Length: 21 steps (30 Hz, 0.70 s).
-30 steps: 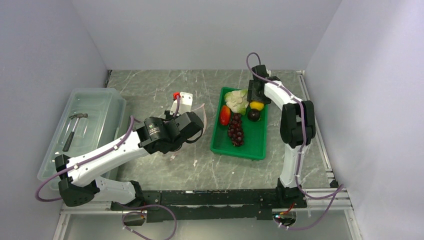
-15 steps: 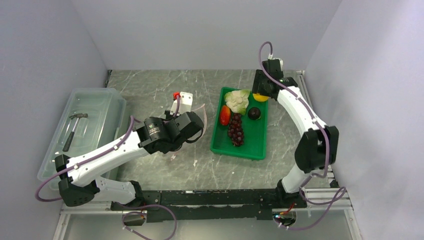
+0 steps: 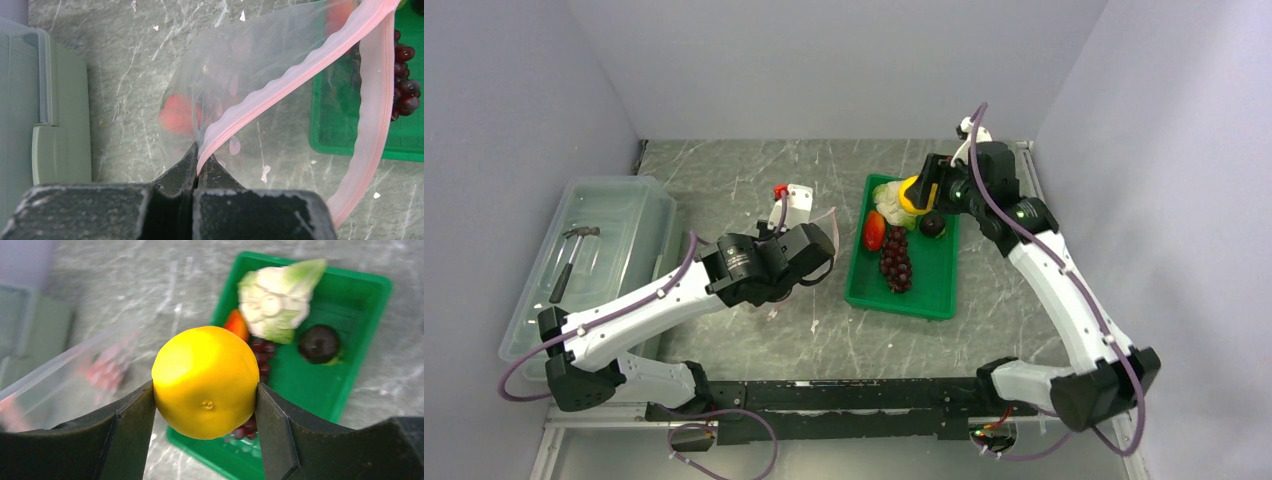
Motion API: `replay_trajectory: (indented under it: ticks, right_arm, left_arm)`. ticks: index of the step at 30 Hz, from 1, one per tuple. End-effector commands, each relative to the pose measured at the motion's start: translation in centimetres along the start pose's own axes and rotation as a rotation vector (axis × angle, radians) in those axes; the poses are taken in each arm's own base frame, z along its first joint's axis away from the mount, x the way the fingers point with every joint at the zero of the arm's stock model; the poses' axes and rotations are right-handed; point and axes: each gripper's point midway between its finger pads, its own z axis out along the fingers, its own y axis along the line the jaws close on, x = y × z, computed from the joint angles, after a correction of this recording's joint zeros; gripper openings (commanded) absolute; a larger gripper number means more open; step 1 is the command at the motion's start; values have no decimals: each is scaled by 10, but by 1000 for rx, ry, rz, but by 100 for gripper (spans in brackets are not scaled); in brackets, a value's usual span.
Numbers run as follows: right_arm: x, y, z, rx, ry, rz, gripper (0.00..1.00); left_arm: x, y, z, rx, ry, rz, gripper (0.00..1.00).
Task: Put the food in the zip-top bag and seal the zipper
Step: Place the fake fruit in the zipper food storage bag.
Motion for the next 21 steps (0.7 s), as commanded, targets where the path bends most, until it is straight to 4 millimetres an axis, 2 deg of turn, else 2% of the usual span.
replay_trajectory:
  ticks: [1,8,17,21]
  right_arm:
    - [-2,59,-34,-244,-41,-19,38]
    - [16,121,-78,-570,-27,4,38]
    - [26,171,-115,-797,-5,-14,39]
    - [28,184,-117,-835,3,-7,39]
  left_arm:
    - [-9,-6,-1,15,-19,-34,0]
    - [-8,-5,0,10,-19,-30,0]
    - [-12,-9,-1,13,-18,-21,0]
    - [-14,-11,0,18,-23,-17,0]
